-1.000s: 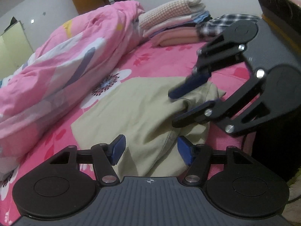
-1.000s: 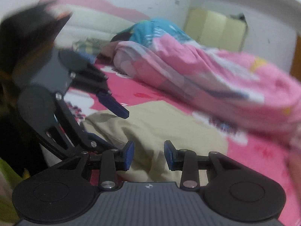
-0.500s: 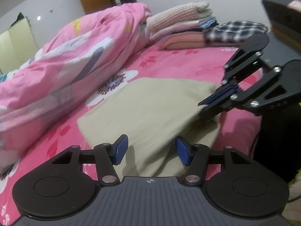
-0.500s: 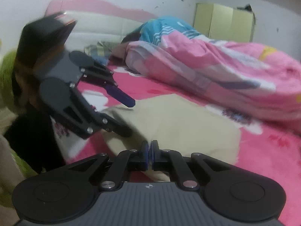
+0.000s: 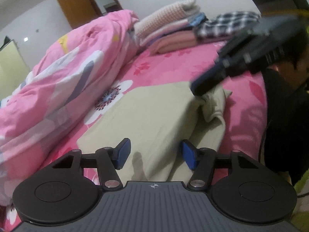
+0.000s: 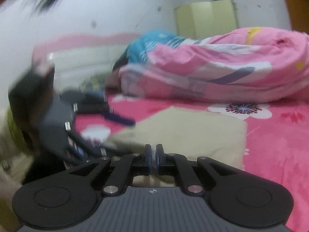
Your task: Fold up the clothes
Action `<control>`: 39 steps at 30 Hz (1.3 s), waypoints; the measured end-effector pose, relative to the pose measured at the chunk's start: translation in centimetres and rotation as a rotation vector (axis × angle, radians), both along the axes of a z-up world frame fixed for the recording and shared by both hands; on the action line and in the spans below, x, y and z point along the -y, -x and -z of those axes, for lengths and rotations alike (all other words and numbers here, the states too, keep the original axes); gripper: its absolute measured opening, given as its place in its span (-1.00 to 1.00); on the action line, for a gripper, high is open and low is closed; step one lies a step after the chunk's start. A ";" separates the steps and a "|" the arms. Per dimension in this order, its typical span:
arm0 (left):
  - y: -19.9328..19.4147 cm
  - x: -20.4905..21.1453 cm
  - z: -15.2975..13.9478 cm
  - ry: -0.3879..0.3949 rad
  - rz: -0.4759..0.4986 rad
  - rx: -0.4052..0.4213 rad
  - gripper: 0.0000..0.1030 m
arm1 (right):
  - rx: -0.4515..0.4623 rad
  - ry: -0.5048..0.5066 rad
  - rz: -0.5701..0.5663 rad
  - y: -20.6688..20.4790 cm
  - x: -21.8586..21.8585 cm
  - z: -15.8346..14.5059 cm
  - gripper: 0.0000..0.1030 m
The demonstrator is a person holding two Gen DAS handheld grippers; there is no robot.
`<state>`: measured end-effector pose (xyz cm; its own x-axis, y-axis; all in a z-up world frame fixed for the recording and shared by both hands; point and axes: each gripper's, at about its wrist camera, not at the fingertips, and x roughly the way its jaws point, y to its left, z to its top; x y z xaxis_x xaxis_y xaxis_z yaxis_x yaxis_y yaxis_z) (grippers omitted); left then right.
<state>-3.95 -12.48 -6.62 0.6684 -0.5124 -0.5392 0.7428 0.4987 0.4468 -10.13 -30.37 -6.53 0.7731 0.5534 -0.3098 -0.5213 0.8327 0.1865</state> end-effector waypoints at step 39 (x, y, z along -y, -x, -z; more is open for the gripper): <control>1.3 -0.2 -0.2 0.033 0.044 0.113 -0.83 | 0.037 0.570 -0.346 -5.2 -5.4 0.1 -0.23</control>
